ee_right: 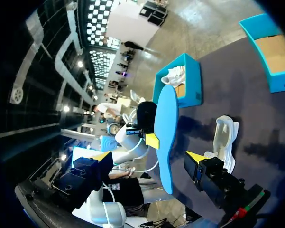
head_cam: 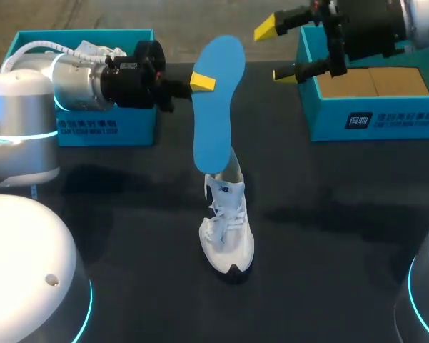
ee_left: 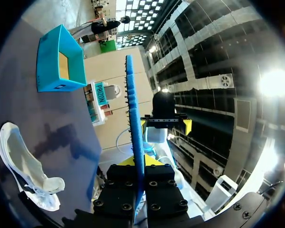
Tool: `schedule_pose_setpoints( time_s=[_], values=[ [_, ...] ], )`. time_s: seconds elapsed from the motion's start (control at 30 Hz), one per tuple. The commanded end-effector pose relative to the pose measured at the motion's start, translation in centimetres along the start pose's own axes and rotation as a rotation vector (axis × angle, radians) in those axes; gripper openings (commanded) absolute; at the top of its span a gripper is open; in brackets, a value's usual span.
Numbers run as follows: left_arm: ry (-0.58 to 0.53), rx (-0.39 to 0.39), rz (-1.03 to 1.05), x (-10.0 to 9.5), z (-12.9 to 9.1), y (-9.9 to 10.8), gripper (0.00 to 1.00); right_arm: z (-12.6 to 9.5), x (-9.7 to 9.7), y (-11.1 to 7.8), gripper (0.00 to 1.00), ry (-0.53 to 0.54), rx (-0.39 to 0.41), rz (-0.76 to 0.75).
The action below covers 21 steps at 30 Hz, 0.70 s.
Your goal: Take the shoe out of the shoebox, open the shoe tongue, remove and reinsert the insole, then place the shoe into the shoebox
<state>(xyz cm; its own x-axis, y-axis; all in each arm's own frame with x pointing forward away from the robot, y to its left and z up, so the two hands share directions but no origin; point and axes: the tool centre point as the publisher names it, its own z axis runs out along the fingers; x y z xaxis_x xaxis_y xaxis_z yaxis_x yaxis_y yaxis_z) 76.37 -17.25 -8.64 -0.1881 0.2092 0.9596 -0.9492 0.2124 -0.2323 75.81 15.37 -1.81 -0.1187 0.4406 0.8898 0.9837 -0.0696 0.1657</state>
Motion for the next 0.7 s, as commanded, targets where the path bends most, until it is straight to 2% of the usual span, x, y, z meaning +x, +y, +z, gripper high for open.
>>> schedule_pose_setpoints(
  time_s=[0.03,0.37,0.7],
  values=[
    [-0.002,-0.001,0.000,0.0,0.0,0.0,0.00,1.3,1.9,0.5,1.00,-0.229,-0.008,0.003],
    [-0.002,-0.001,0.000,0.0,0.0,0.0,0.00,1.3,5.0,-0.3,1.00,-0.446,-0.069,0.004],
    [-0.002,-0.001,0.000,0.0,0.0,0.0,0.00,1.8,5.5,-1.2,1.00,-0.696,-0.088,0.052]
  ],
)
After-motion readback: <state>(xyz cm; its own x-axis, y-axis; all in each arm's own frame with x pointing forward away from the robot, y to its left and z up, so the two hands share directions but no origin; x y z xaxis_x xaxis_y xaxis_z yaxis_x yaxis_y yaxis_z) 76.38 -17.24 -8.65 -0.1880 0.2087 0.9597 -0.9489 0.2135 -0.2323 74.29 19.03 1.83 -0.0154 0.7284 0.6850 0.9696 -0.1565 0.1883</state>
